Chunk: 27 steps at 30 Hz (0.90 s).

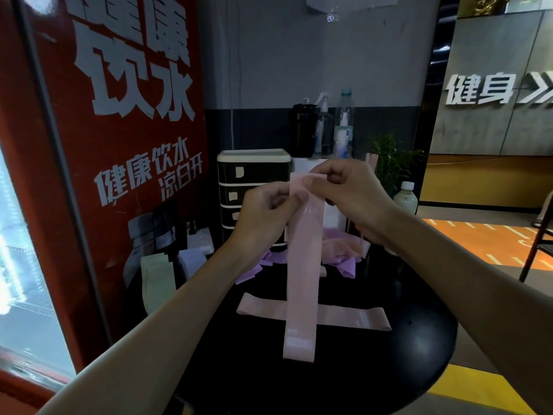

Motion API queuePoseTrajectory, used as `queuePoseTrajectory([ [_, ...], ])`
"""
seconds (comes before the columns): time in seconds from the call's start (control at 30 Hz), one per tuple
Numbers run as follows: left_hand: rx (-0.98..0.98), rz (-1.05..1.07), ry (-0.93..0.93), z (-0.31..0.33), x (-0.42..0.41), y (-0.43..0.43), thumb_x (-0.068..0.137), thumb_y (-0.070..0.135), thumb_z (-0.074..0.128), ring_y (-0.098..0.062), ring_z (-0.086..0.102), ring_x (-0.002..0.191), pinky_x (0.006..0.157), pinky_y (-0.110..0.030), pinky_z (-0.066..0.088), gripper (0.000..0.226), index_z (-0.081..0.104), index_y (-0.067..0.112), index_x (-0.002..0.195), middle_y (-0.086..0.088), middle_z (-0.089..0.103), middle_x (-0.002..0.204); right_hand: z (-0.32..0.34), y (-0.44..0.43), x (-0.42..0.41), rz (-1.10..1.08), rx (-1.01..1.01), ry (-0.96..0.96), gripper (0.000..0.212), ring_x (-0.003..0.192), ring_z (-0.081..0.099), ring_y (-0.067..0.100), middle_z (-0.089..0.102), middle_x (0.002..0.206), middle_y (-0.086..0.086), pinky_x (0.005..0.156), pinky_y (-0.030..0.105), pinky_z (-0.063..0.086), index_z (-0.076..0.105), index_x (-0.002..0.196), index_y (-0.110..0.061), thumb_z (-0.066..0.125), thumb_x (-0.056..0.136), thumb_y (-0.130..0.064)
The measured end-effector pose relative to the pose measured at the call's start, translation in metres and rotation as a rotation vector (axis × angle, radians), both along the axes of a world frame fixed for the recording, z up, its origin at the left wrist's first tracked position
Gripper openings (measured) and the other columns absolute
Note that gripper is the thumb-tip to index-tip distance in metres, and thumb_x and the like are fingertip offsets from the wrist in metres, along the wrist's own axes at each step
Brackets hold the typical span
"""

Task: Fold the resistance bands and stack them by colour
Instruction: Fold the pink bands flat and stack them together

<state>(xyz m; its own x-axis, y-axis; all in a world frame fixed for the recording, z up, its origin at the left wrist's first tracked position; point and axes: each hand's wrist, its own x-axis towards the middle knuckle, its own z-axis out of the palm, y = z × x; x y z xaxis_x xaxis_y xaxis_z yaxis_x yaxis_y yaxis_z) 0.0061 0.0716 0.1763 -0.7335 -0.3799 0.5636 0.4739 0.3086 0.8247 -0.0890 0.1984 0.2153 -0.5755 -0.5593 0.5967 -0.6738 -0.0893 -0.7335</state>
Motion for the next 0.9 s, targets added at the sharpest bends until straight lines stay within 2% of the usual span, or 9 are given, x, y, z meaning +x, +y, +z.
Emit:
queuePoseTrajectory([
  [0.1, -0.029, 0.059, 0.059, 0.005, -0.001, -0.002, 0.096, 0.012, 0.061, -0.022, 0.068, 0.076, 0.065, -0.029, 0.056, 0.014, 0.071, 0.006, 0.104, -0.017, 0.073, 0.091, -0.003, 0.0, -0.001, 0.018, -0.005, -0.019, 0.002, 0.064, 0.059, 0.003, 0.068, 0.075, 0.003, 0.059, 0.014, 0.045, 0.07, 0.088, -0.011, 0.07, 0.087, -0.01],
  [0.2, -0.075, 0.094, 0.066, 0.013, -0.002, -0.006, 0.095, 0.011, 0.062, -0.017, 0.061, 0.067, 0.058, -0.023, 0.05, 0.015, 0.071, 0.002, 0.102, -0.021, 0.07, 0.086, -0.006, 0.001, -0.002, 0.052, -0.029, -0.049, 0.005, 0.076, 0.066, 0.02, 0.071, 0.087, 0.015, 0.07, 0.032, 0.054, 0.069, 0.093, -0.009, 0.068, 0.089, -0.013],
  [0.33, -0.062, 0.109, 0.071, 0.018, -0.003, -0.007, 0.094, 0.009, 0.064, -0.019, 0.068, 0.081, 0.073, -0.031, 0.057, 0.008, 0.071, 0.011, 0.098, -0.011, 0.073, 0.091, -0.017, 0.001, -0.001, 0.105, -0.01, -0.174, 0.02, 0.091, 0.072, 0.024, 0.074, 0.097, 0.011, 0.087, 0.041, 0.058, 0.064, 0.108, -0.003, 0.068, 0.088, -0.007],
  [0.4, -0.098, 0.118, 0.019, 0.019, -0.005, -0.009, 0.09, 0.009, 0.069, -0.02, 0.07, 0.087, 0.079, -0.034, 0.059, 0.011, 0.07, 0.014, 0.1, -0.009, 0.073, 0.095, -0.025, 0.0, 0.001, 0.087, 0.031, -0.15, 0.019, 0.091, 0.072, 0.028, 0.075, 0.095, 0.012, 0.087, 0.045, 0.057, 0.066, 0.105, -0.001, 0.068, 0.088, -0.007],
  [0.47, -0.175, 0.128, -0.02, 0.02, -0.006, -0.01, 0.088, 0.009, 0.071, -0.02, 0.071, 0.084, 0.077, -0.035, 0.059, 0.01, 0.072, 0.012, 0.097, -0.01, 0.074, 0.092, -0.03, -0.001, 0.003, 0.079, 0.015, -0.167, 0.016, 0.088, 0.072, 0.027, 0.075, 0.092, 0.012, 0.085, 0.044, 0.058, 0.067, 0.102, 0.0, 0.068, 0.088, -0.007],
  [0.57, -0.158, 0.176, 0.034, 0.023, -0.006, -0.009, 0.088, 0.011, 0.072, -0.015, 0.069, 0.078, 0.076, -0.035, 0.059, 0.003, 0.074, 0.011, 0.09, -0.009, 0.074, 0.087, -0.04, -0.001, 0.005, 0.12, 0.006, -0.296, 0.024, 0.088, 0.073, 0.026, 0.075, 0.095, 0.011, 0.083, 0.05, 0.058, 0.064, 0.109, -0.004, 0.07, 0.087, -0.012],
  [0.67, -0.063, 0.185, 0.08, 0.027, -0.008, -0.01, 0.089, 0.009, 0.07, -0.011, 0.069, 0.077, 0.075, -0.031, 0.059, 0.005, 0.073, 0.013, 0.088, -0.002, 0.074, 0.082, -0.06, 0.003, 0.007, 0.24, 0.117, -0.428, 0.036, 0.095, 0.072, 0.025, 0.074, 0.104, 0.011, 0.085, 0.042, 0.058, 0.057, 0.12, -0.008, 0.07, 0.086, -0.007],
  [0.77, 0.007, 0.196, 0.1, 0.03, -0.01, -0.018, 0.09, 0.007, 0.07, -0.008, 0.069, 0.077, 0.075, -0.026, 0.059, 0.007, 0.072, 0.014, 0.09, 0.005, 0.074, 0.081, -0.087, 0.008, 0.006, 0.261, 0.202, -0.41, 0.041, 0.1, 0.07, 0.018, 0.072, 0.111, 0.005, 0.086, 0.031, 0.057, 0.058, 0.122, -0.007, 0.069, 0.084, 0.001],
  [0.9, 0.045, 0.246, 0.106, 0.023, -0.012, -0.033, 0.091, 0.007, 0.068, -0.01, 0.068, 0.076, 0.07, -0.026, 0.057, 0.006, 0.073, 0.007, 0.094, -0.004, 0.072, 0.084, -0.118, 0.02, 0.0, 0.292, 0.322, -0.552, 0.033, 0.106, 0.068, 0.022, 0.071, 0.115, 0.009, 0.095, 0.036, 0.054, 0.061, 0.121, -0.002, 0.065, 0.088, -0.001],
])
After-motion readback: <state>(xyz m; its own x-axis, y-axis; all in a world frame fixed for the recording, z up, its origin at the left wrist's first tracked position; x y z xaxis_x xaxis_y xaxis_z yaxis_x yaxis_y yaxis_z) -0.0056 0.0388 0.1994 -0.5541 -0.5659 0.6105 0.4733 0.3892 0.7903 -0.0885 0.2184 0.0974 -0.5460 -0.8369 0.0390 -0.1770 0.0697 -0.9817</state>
